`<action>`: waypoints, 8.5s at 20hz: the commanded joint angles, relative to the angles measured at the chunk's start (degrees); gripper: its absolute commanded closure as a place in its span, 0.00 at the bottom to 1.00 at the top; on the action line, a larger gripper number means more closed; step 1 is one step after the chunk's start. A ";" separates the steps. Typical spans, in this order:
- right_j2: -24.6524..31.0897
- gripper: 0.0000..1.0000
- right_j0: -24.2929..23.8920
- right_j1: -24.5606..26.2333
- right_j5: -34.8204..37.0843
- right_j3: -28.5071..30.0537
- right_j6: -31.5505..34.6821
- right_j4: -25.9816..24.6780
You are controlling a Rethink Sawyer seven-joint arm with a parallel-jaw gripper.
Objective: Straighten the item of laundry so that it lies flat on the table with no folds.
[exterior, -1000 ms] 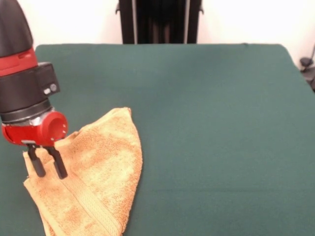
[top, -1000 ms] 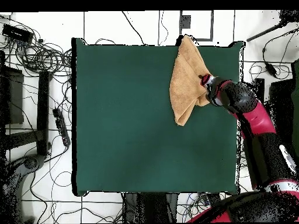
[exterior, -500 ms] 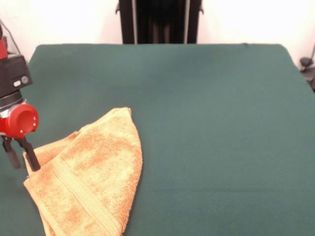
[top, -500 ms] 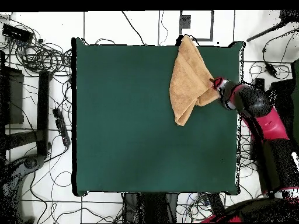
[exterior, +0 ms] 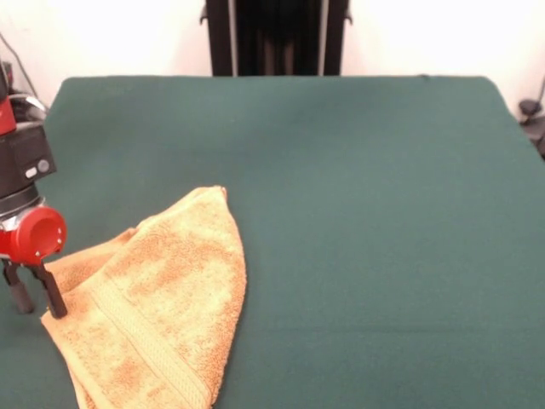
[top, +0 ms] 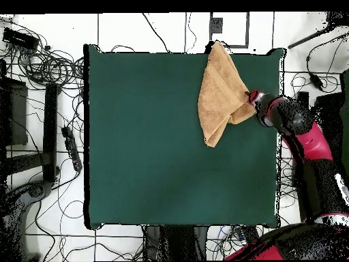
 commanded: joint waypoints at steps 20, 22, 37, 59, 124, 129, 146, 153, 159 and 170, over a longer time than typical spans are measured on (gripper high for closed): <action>10.72 0.00 1.27 9.76 -2.84 1.55 -7.84 -4.62; 10.54 0.00 1.46 9.72 -3.49 1.31 -7.84 -5.35; 9.81 0.00 2.30 9.65 -0.53 -0.49 -8.13 -5.61; 9.87 0.00 3.12 9.94 4.08 -2.24 -7.13 -3.88; 14.18 1.00 -0.95 4.02 7.41 7.48 -3.59 -1.14; 14.07 1.00 -0.76 4.93 8.75 5.95 -4.20 -0.94; 13.88 0.00 0.28 4.61 9.75 3.98 -2.10 0.24; 13.84 0.00 -0.67 2.09 12.94 5.49 -0.62 1.66; 14.10 0.00 -1.87 0.67 14.48 6.78 -0.19 2.49; 14.40 0.00 -2.54 -0.96 17.95 5.12 -0.37 3.70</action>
